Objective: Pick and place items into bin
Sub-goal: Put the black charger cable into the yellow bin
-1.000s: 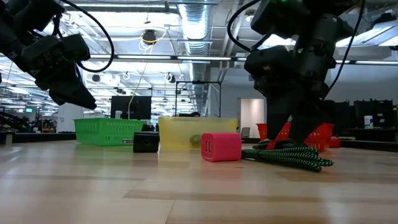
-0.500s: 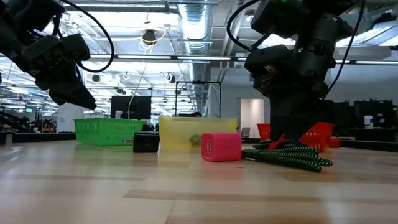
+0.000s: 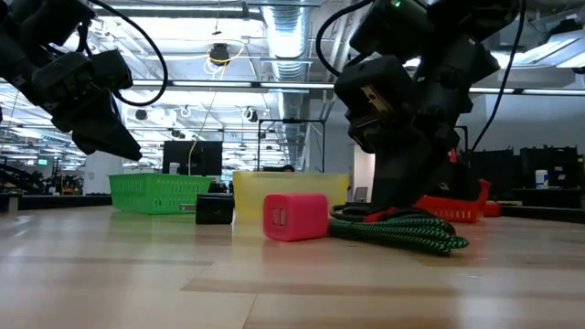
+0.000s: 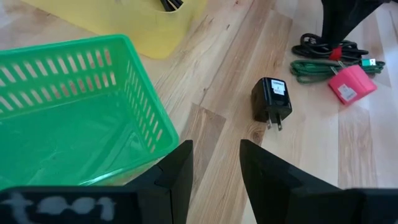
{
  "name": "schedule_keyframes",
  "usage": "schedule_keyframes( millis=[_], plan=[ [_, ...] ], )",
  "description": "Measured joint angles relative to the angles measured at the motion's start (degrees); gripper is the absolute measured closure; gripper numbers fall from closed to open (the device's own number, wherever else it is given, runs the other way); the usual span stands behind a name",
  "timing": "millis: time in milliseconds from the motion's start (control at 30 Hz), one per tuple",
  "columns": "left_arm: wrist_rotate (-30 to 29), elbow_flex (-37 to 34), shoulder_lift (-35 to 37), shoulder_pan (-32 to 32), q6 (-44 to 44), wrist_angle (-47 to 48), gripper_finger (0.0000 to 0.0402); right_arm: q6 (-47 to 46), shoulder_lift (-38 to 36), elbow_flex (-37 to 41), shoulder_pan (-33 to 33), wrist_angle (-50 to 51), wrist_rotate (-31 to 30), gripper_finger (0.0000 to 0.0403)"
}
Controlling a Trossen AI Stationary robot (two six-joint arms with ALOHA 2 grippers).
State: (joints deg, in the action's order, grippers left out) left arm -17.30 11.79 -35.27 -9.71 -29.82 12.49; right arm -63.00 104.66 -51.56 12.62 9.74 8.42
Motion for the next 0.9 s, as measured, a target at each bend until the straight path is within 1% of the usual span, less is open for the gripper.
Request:
schedule_keyframes(
  millis=[67, 367, 533, 733, 900],
  plan=[
    [0.00, 0.00, 0.02, 0.01, -0.02, -0.07, 0.0283, -0.21, -0.65, 0.22, 0.05, -0.20, -0.66, 0.0387],
    [0.00, 0.00, 0.02, 0.01, -0.31, -0.13, 0.0283, -1.49, -4.90, 0.86, 0.11, 2.53, -5.72, 0.0384],
    [0.00, 0.00, 0.00, 0.01, -0.31, -0.13, 0.0283, -0.88, -8.23, 0.95, -0.50, 2.78, -8.89, 0.0389],
    [0.00, 0.00, 0.00, 0.01, -0.31, -0.06, 0.0283, 3.07, -13.24, 0.86, -2.84, 1.06, -11.88, 0.0384],
    [0.00, 0.00, 0.00, 0.01, -0.31, -0.02, 0.0283, 12.15, -16.48, 0.69, -7.45, -4.59, -15.73, 0.0388]
  ],
)
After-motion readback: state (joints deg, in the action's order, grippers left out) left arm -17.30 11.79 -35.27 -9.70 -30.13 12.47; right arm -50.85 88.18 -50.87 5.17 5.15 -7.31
